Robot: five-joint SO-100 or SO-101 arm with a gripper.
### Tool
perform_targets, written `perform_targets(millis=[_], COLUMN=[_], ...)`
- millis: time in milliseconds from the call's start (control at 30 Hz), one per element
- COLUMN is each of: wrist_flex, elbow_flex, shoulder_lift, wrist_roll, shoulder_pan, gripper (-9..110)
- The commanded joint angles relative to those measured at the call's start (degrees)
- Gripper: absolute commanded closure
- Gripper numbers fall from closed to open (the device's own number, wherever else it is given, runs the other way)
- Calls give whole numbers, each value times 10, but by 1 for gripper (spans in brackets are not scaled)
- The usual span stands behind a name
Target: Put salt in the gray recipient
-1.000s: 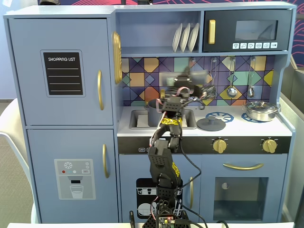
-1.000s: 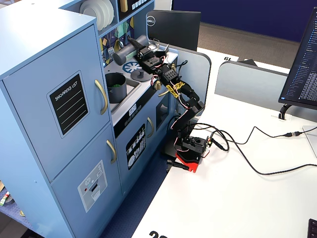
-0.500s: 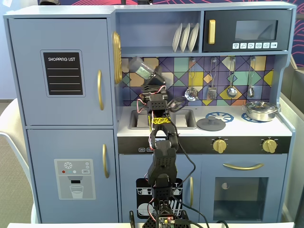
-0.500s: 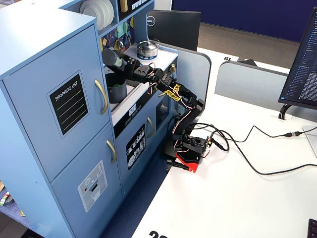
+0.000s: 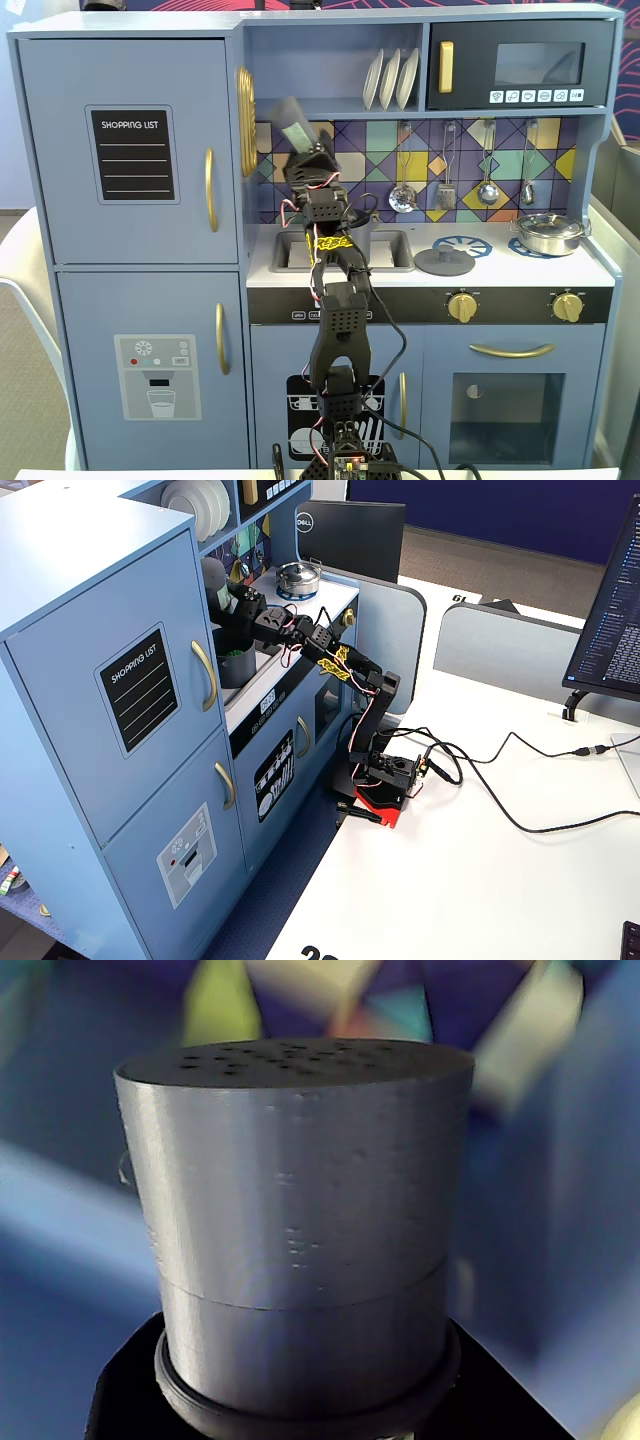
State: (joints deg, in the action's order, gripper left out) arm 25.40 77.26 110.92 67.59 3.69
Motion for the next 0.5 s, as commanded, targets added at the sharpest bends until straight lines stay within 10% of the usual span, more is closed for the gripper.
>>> perform_targets(millis=[0, 467], wrist_flex=[118, -116], elbow_flex=[-53, -23], shoulder_lift=[2, 7], wrist_roll=[18, -20], shoulder_pan=[-10, 1], gripper=[101, 101])
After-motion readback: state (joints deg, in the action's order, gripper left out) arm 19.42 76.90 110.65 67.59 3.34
